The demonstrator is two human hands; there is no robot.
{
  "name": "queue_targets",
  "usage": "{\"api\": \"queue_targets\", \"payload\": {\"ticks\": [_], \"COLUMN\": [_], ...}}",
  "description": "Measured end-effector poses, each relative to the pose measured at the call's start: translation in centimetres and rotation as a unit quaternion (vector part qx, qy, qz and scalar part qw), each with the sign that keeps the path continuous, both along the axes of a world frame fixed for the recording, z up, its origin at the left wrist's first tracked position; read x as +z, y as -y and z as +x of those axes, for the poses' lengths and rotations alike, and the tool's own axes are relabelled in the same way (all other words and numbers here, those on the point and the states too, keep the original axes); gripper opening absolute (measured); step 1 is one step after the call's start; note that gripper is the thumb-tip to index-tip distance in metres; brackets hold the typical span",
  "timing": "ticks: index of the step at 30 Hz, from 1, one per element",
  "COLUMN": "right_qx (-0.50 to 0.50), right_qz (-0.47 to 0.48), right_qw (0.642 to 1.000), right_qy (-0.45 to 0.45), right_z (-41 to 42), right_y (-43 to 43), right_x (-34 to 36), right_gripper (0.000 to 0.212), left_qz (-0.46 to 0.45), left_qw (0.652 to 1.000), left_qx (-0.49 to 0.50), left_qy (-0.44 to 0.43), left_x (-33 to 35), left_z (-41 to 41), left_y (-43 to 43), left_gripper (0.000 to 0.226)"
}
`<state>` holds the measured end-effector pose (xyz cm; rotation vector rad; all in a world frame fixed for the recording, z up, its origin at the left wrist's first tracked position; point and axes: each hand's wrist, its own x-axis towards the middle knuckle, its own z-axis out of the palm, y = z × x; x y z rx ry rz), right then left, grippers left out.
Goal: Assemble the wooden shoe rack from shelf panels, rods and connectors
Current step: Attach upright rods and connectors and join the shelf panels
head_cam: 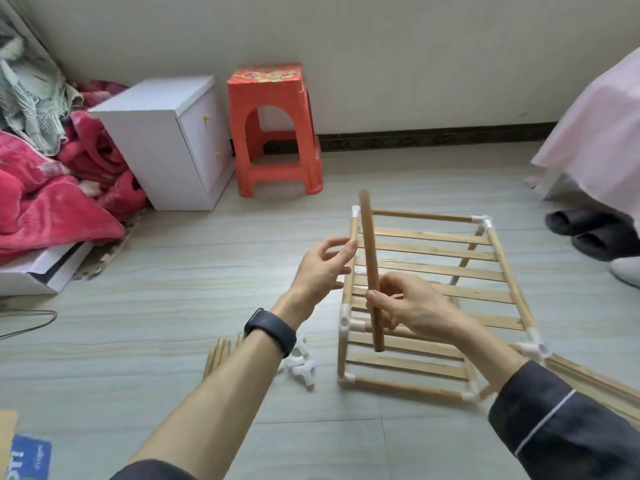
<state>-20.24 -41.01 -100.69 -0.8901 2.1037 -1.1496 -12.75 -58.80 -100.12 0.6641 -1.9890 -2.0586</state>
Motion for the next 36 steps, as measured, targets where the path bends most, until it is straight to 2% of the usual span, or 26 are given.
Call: {"api": "queue_targets", "payload": {"ticks": [2, 4, 6, 16, 20, 30, 32, 36], "right_qx": [-0.063, -0.110, -0.118, -0.115, -0.131, -0.159, -0.159, -0.066], "right_qz": [-0.057, -0.100, -0.125, -0.114, -0.122, -0.126, -0.113, -0.061], "right_qw": [0.996, 0.989, 0.985, 0.987, 0.983, 0.977, 0.980, 0.988], "right_qy": [0.028, 0.025, 0.009, -0.019, 0.030, 0.072, 0.040, -0.127], "right_z": [1.0, 1.4, 1.7, 1.6, 1.3, 1.7, 1.9, 3.0], "right_y": [-0.2, 0.1, 0.6, 2.0, 1.7, 1.2, 0.7, 0.9], "right_x": [-0.6, -0.9, -1.2, -3.4, -3.6, -3.5, -3.5, -3.0], "right_gripper": [0.013, 0.012, 0.012, 0.010, 0.007, 0.008, 0.006, 0.008], "left_qz": [-0.014, 0.019, 0.054, 0.162, 0.199, 0.207, 0.200, 0.175], "left_qw": [0.997, 0.990, 0.983, 0.974, 0.967, 0.966, 0.966, 0.971], "left_qx": [0.021, 0.008, -0.020, -0.057, -0.054, -0.054, -0.058, -0.073], "left_qy": [0.068, 0.142, 0.176, 0.147, 0.148, 0.146, 0.151, 0.148], "left_x": [-2.9, -5.7, -7.7, -9.7, -10.3, -10.4, -10.3, -10.3], "left_z": [1.4, 2.7, 3.4, 3.3, 3.2, 3.6, 3.6, 3.7], "left_y": [-0.8, -1.3, -1.4, -0.7, -0.3, -0.8, -0.9, -1.3], "left_gripper": [0.026, 0.029, 0.026, 0.032, 0.036, 0.036, 0.040, 0.040]}}
